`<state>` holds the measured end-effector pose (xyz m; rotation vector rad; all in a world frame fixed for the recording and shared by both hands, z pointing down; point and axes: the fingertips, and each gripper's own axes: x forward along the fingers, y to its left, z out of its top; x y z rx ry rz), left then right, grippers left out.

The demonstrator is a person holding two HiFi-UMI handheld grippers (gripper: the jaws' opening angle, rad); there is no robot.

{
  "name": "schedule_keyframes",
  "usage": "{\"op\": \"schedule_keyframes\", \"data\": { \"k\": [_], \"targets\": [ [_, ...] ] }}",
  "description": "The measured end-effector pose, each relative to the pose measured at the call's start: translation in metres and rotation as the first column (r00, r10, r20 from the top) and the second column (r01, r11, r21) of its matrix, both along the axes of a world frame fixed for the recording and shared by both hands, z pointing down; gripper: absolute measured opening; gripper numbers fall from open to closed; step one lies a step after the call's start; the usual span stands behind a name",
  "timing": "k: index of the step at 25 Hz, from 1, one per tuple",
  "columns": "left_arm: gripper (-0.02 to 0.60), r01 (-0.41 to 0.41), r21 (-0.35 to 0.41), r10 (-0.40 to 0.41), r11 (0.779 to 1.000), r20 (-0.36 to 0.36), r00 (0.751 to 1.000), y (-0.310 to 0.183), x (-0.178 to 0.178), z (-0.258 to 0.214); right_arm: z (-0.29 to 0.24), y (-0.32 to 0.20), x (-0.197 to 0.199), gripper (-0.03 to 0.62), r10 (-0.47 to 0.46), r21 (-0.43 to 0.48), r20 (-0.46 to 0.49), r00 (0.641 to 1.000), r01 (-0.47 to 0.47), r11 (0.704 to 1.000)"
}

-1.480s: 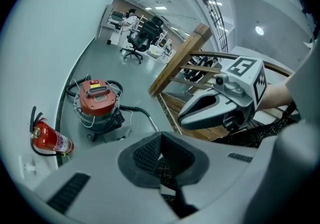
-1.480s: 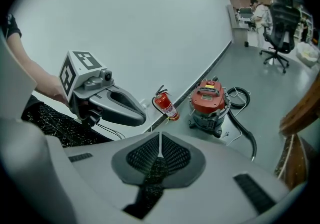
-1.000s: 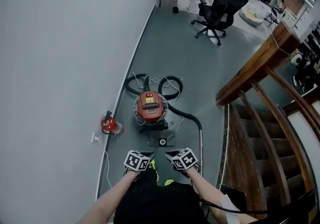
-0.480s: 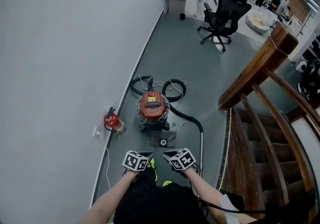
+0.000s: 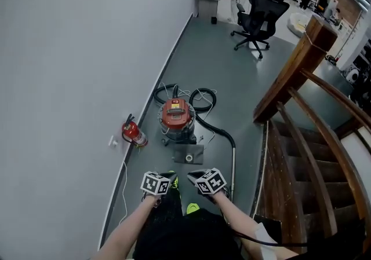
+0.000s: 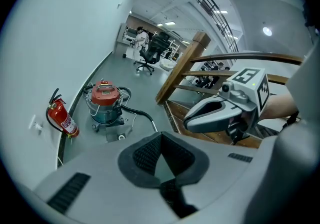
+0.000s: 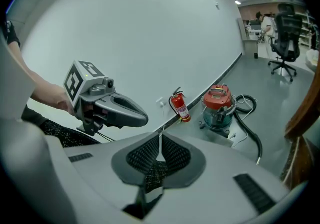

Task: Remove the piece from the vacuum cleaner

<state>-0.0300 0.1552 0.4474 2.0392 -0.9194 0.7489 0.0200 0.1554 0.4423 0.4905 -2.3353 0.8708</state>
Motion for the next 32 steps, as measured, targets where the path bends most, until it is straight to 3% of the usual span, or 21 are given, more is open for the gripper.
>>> {"op": "schedule_keyframes", "data": {
  "k": [4,11,19,26,32],
  "targets": [
    [0.010,0.023,0.012,-0.023,1.000,0.031,0.999,0.012,0.004,0.000,-0.002,0.017,0.011,0.028,0.002,0.007,0.012,1.000,-0.002,1.000],
    [0.009,0.021,0.039,-0.022,0.999,0.024,0.999,0.032,0.015,-0.012,-0.007,0.041,0.019,0.028,0.003,0.010,0.039,0.999,-0.003,1.000],
    [0.010,0.038,0.016,-0.038,0.999,0.009,0.999,0.051,0.012,-0.012,-0.019,0.049,0.017,0.015,-0.006,0.055,0.040,0.999,0.004,0.998],
    [0.009,0.023,0.005,-0.023,1.000,-0.012,1.000,0.074,0.016,-0.018,-0.022,0.052,0.015,0.015,0.037,0.025,0.060,0.998,-0.039,0.999],
    [0.010,0.041,0.004,-0.041,0.999,-0.014,0.999,0.074,0.009,-0.016,-0.025,0.052,0.011,0.015,0.023,0.034,0.065,0.998,-0.025,0.999]
  ]
}}
